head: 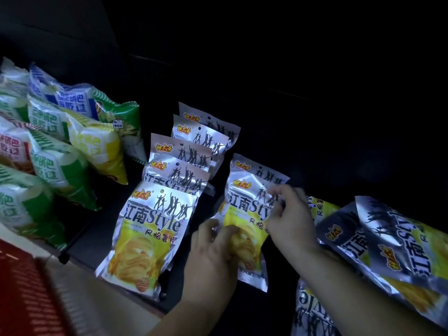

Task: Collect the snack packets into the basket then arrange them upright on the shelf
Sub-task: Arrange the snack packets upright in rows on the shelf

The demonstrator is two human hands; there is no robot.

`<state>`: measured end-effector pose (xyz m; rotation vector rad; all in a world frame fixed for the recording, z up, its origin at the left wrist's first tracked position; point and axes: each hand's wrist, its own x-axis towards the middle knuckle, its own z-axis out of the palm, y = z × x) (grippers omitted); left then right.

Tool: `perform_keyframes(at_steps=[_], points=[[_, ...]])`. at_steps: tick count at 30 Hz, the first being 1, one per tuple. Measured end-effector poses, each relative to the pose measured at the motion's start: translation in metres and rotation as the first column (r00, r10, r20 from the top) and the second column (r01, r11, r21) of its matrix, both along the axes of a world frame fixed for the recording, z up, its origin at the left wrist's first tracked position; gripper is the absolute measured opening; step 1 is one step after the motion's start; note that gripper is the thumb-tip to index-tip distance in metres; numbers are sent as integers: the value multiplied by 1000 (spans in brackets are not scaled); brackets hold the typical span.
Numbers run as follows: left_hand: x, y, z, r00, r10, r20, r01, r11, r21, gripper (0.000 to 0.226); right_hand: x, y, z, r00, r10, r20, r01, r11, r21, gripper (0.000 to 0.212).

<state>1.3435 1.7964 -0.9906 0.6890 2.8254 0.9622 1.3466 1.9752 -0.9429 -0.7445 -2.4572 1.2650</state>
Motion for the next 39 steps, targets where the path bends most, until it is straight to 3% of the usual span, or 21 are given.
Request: perform_keyframes(at_steps=[2, 7, 12, 14, 20, 29, 35, 39], points=[[-4, -5, 2, 999, -8, -33, 7, 999, -31, 61, -5, -4, 0, 999, 40, 10, -40, 999, -20, 38], [-3, -5, 8, 988, -147, 49, 153, 975, -159, 73, -11, 3, -8, 997, 31, 76, -30, 999, -22, 44], [-12, -8, -1, 983, -174, 55, 181, 964, -195, 87, -23, 25, -4, 987, 43, 155, -2, 967, -256, 77], [-15, -7, -3, 983, -174, 48, 180, 967, -182, 88, -27, 28, -3, 985, 58, 162, 4, 935, -354, 80], [-17, -12, -10, 985, -171, 28, 173, 975, -140, 89, -34, 23, -1, 967, 108, 230, 5, 895, -445, 67], [-13, -19, -15, 991, -133, 0, 133, 991, -7, 81, -39, 12, 8, 989, 38, 141, 49, 823, -566, 53], [-10, -8, -11, 992, -128, -24, 129, 990, 58, 81, -35, 9, 29, 996, 77, 35, -50, 868, -494, 52], [-22, 11, 0, 982, -165, -89, 163, 986, -34, 82, -35, 26, 51, 997, 38, -67, -61, 926, -373, 47]])
